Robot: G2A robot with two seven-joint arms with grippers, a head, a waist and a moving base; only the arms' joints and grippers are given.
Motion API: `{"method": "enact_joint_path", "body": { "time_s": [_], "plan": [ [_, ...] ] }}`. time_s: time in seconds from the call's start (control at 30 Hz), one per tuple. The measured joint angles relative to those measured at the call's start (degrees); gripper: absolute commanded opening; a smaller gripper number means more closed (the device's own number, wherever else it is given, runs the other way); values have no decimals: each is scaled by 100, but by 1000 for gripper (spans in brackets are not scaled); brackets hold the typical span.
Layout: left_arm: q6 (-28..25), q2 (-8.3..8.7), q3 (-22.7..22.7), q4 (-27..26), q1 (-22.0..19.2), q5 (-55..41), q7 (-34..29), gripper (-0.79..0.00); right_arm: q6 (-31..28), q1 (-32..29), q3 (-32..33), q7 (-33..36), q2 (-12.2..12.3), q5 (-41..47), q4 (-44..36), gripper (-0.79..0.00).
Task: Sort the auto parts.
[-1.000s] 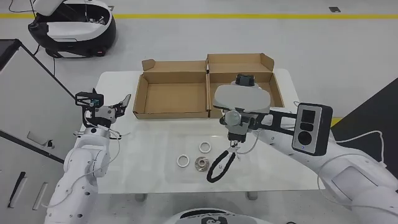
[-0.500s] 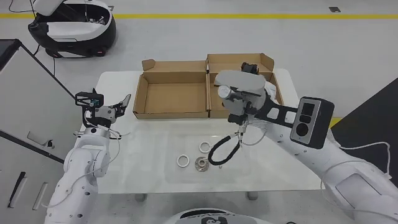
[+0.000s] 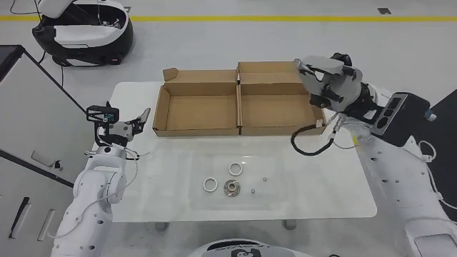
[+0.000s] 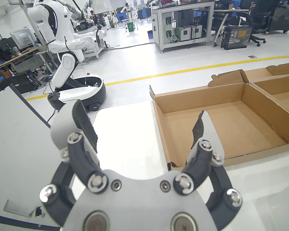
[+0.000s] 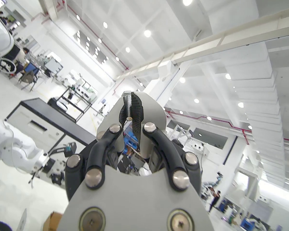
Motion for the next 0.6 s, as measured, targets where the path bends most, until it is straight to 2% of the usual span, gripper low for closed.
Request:
{"method": "enact_joint_path", "body": {
  "time_s": [0.13, 0.27, 0.6],
  "plan": [
    [0, 0, 0, 0, 0, 0, 0, 0, -466, 66, 500, 374, 96, -313, 153, -785],
    [0, 0, 0, 0, 0, 0, 0, 0, -896, 293, 725, 629, 171, -943, 395, -785],
    [0, 0, 0, 0, 0, 0, 0, 0, -1718, 1244, 367, 1111, 341, -3060, 1084, -785]
  ]
}}
